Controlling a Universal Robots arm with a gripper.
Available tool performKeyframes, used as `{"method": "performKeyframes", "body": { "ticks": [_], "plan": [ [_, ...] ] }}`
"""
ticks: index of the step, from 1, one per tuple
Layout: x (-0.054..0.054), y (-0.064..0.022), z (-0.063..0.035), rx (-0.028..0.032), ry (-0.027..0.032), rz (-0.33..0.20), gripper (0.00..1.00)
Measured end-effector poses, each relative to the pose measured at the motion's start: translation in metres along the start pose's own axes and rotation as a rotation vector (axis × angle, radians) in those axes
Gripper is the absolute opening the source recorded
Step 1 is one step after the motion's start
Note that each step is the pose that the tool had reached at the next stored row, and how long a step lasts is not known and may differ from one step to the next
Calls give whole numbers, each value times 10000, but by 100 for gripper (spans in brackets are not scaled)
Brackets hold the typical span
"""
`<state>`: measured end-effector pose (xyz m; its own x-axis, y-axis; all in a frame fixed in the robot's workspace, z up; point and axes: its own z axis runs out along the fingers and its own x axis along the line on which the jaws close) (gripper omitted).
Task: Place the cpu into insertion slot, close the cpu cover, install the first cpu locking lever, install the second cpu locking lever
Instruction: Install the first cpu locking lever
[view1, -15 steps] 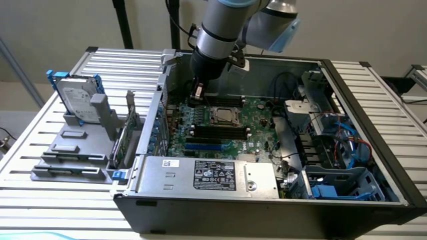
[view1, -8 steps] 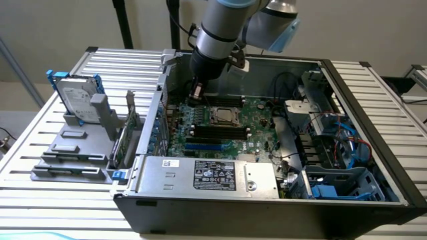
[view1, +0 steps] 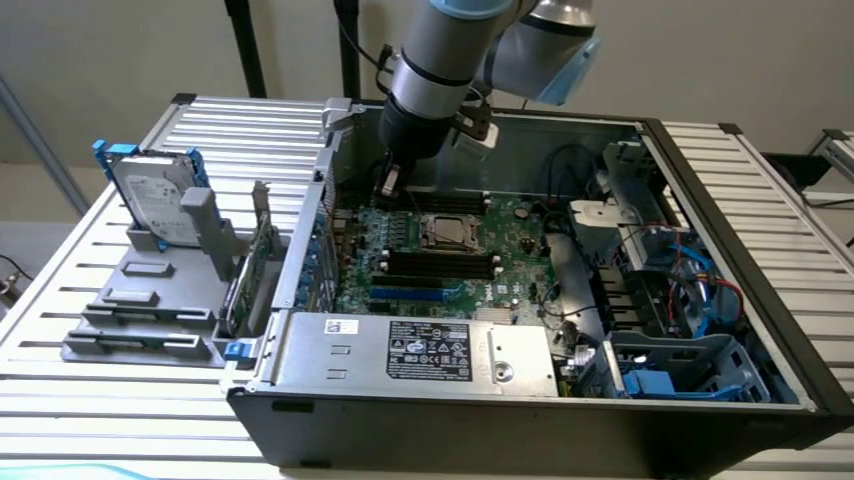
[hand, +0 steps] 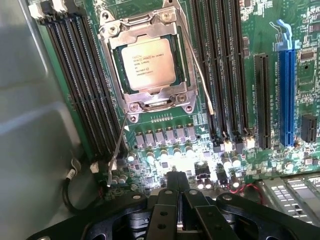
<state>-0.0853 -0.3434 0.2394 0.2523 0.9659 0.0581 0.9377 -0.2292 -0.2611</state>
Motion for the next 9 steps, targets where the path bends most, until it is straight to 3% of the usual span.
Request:
{"method": "performKeyframes", "body": {
  "ticks": [2, 4, 9],
  "plan": [
    [-1, -6, 1, 30, 134, 85, 11],
    [-3, -13, 3, 70, 303, 146, 11],
    [-7, -27, 7, 184, 838, 293, 11]
  ]
}}
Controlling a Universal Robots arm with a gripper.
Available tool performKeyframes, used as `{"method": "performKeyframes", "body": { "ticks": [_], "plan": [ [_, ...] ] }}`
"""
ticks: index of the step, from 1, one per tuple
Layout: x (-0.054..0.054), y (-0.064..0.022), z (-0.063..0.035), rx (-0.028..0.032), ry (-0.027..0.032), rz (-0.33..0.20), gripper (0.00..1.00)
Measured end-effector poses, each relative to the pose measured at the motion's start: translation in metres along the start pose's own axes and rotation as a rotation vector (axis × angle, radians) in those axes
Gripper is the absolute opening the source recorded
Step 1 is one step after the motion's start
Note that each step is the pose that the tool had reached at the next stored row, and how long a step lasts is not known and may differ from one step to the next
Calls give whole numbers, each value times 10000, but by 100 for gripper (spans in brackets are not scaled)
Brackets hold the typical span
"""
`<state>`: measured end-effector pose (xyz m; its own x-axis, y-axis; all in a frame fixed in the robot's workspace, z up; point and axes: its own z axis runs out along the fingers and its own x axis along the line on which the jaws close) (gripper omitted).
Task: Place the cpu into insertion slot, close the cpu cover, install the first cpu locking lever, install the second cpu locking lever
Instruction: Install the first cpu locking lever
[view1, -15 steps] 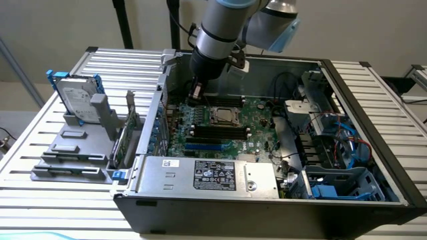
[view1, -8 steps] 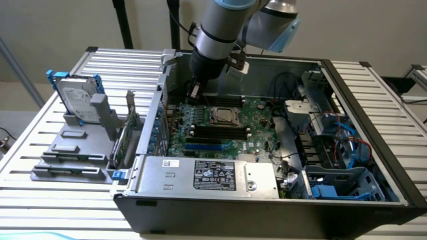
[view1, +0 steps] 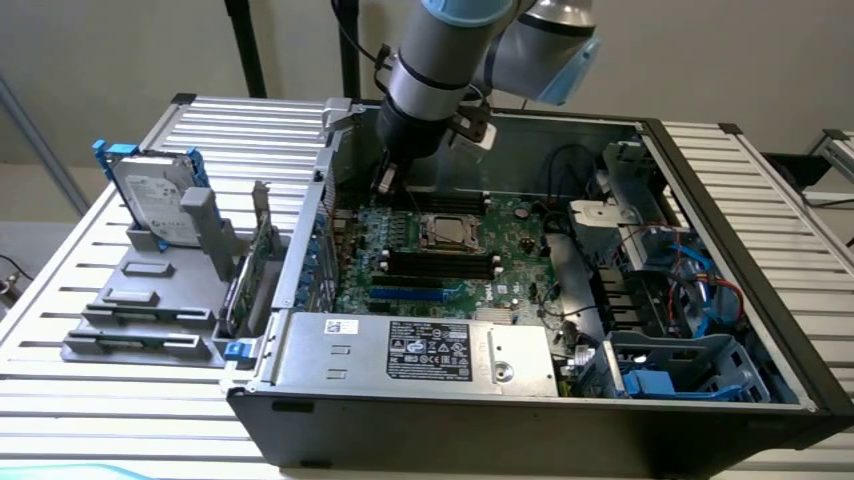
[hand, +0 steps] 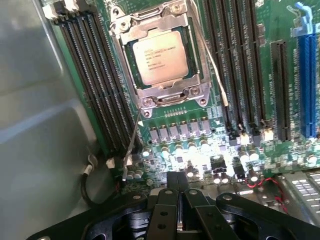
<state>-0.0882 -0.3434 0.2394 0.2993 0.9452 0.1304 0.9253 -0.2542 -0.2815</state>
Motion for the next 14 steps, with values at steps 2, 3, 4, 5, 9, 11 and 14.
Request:
{"method": "performKeyframes", "body": {
  "ticks": [2, 3, 4, 5, 9, 11, 14],
  "plan": [
    [-1, -3, 1, 17, 165, 123, 11],
    [-2, -5, 1, 21, 236, 193, 11],
    [-2, -5, 1, 19, 304, 285, 11],
    [-2, -6, 1, 11, 358, 383, 11],
    [-2, -6, 2, -51, 541, 871, 11],
    [-2, -6, 2, -84, 629, 1120, 11],
    [-2, -6, 2, -132, 765, 1490, 11]
  ]
}}
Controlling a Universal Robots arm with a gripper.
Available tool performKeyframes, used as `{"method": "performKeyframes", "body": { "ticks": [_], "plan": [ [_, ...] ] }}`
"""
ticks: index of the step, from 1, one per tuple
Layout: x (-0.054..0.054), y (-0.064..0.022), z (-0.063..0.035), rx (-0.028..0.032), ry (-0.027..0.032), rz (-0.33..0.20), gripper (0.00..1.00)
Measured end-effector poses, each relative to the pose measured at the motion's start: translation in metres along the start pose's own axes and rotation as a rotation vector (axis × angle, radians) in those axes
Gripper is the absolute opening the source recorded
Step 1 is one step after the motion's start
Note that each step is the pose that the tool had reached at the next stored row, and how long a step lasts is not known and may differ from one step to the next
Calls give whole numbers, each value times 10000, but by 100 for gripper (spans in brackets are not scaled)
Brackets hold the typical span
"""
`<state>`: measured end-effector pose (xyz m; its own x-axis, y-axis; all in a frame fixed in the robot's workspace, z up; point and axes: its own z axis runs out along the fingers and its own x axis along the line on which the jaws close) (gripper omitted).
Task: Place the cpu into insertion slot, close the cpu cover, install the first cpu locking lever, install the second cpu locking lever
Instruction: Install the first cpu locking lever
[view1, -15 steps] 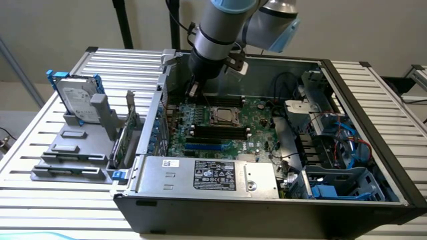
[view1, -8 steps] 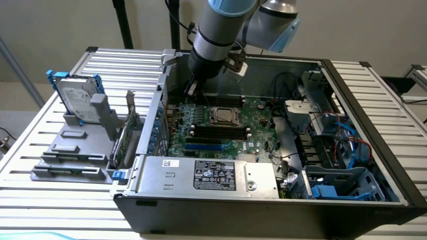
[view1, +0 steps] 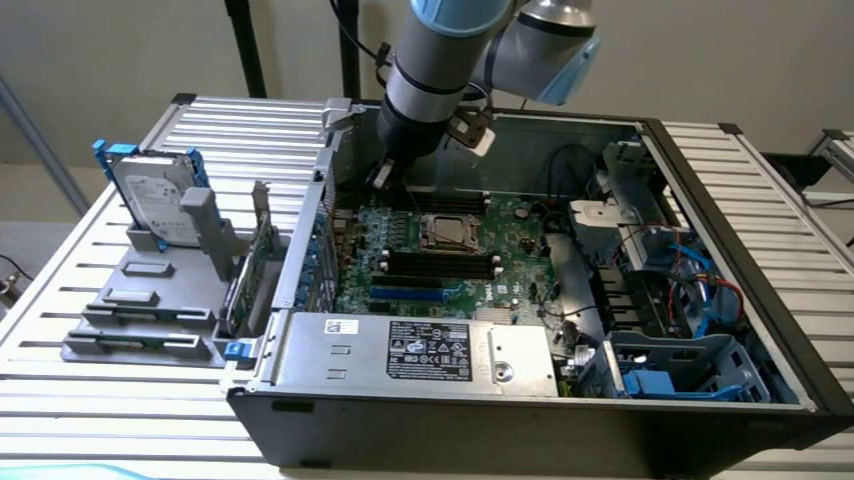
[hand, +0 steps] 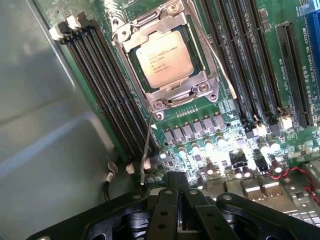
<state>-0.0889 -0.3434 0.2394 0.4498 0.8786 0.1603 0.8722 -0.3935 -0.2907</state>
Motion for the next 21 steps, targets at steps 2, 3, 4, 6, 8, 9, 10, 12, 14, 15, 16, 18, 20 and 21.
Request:
{"method": "performKeyframes", "body": {
  "ticks": [2, 3, 4, 6, 8, 9, 10, 12, 14, 15, 16, 18, 20, 21],
  "plan": [
    [-1, -1, 0, -20, 101, 217, 11],
    [-1, -1, 0, -26, 155, 312, 11],
    [-1, -2, 0, -29, 211, 405, 11],
    [-2, -3, 1, -29, 331, 580, 11],
    [-3, -6, 1, -10, 467, 727, 11],
    [-4, -7, 2, 4, 542, 792, 11],
    [-5, -9, 2, 23, 624, 860, 11],
    [-6, -13, 3, 65, 787, 974, 11],
    [-8, -16, 4, 116, 958, 1074, 11],
    [-10, -18, 4, 144, 1046, 1122, 11],
    [-10, -20, 4, 171, 1132, 1169, 11],
    [-12, -23, 5, 240, 1339, 1272, 11],
    [-12, -23, 5, 253, 1440, 1374, 11],
    [-11, -23, 5, 244, 1462, 1429, 11]
  ]
}}
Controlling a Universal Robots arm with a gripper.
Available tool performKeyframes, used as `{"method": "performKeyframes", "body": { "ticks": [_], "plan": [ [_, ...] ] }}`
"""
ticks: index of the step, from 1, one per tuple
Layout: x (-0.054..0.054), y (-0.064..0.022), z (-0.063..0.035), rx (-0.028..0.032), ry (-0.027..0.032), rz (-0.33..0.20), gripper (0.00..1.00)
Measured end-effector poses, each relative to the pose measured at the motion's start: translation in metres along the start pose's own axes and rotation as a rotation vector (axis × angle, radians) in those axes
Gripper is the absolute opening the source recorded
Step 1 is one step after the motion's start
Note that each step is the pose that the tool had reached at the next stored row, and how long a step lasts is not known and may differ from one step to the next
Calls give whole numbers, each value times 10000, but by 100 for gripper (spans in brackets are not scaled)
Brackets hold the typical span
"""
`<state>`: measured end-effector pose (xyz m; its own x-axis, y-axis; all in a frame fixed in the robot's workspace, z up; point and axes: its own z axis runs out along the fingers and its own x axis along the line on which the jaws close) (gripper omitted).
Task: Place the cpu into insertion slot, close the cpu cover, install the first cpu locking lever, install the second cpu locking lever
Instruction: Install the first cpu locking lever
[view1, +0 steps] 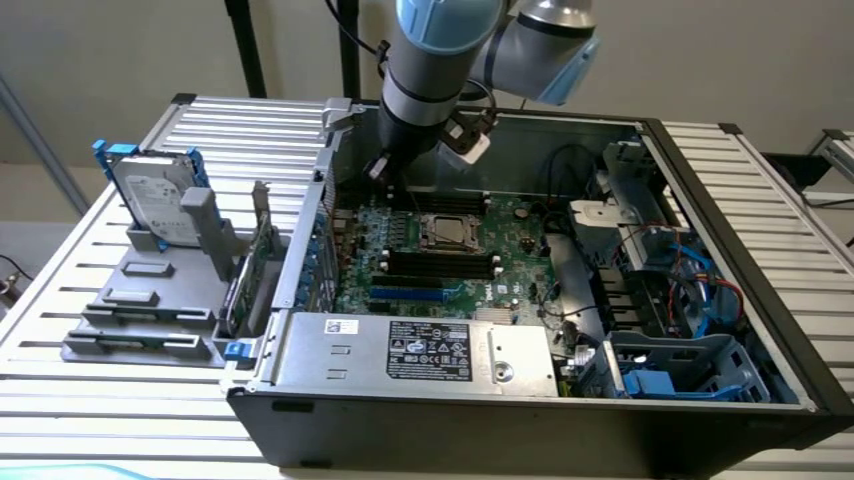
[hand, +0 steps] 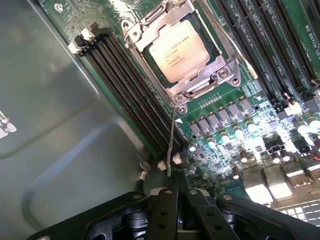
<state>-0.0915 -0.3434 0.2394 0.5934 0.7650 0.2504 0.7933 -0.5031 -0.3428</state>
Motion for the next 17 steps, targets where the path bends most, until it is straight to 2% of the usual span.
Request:
{"method": "performKeyframes", "body": {
  "ticks": [8, 17],
  "plan": [
    [37, 43, -6, -104, 141, 373, 11],
    [120, 134, -17, -177, 233, 578, 11]
  ]
}}
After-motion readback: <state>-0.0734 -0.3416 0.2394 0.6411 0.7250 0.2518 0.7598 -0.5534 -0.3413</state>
